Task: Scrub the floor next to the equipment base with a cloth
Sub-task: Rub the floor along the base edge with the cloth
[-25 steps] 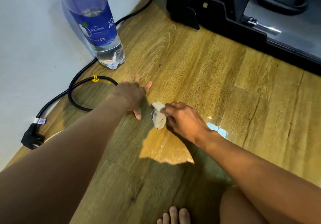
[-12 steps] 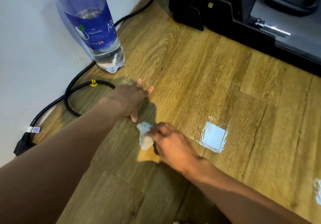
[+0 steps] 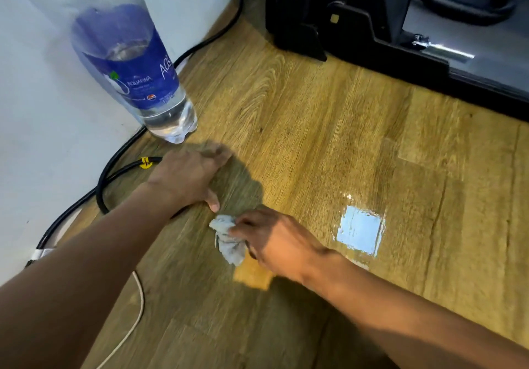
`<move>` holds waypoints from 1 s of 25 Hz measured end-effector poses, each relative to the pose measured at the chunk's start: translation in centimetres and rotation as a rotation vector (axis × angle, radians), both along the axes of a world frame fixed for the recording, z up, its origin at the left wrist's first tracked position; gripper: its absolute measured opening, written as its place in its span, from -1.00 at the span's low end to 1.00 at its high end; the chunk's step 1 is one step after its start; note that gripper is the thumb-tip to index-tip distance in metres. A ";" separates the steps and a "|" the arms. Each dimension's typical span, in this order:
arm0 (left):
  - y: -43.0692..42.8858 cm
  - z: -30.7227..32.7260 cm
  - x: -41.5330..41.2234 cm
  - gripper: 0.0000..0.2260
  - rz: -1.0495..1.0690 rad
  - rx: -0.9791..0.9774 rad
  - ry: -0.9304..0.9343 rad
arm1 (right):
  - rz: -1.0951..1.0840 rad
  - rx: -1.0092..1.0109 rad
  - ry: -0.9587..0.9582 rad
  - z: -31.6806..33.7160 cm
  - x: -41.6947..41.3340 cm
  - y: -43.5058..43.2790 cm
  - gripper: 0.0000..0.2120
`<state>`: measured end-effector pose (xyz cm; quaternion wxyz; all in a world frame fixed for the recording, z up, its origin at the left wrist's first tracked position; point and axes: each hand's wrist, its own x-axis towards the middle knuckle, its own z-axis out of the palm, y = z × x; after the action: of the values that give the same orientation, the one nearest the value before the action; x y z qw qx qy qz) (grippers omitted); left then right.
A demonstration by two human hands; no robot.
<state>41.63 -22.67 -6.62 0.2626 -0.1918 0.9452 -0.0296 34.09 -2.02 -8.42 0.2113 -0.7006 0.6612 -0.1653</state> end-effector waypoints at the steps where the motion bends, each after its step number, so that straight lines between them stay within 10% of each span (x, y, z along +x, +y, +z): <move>1: -0.1 -0.1 0.0 0.06 0.026 0.003 -0.010 | -0.063 0.012 0.007 -0.1 -1.9 -0.9 -0.64; 16: -1.1 -1.7 -2.2 0.24 -0.009 -0.054 -0.145 | -0.521 -0.066 0.180 -1.9 -16.9 -11.0 -0.59; 21: -0.7 -2.1 -2.3 0.22 -0.022 -0.059 -0.173 | -0.346 -0.106 0.155 -2.1 -17.2 -10.4 -0.67; 25: -0.7 -1.7 -2.5 0.21 -0.015 -0.036 -0.172 | -0.717 -0.057 0.187 -1.8 -23.9 -15.6 -0.66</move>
<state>39.08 -23.34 -8.28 0.3389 -0.1860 0.9200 -0.0648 10.23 -17.61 -10.23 0.0592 -0.4422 0.8762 -0.1826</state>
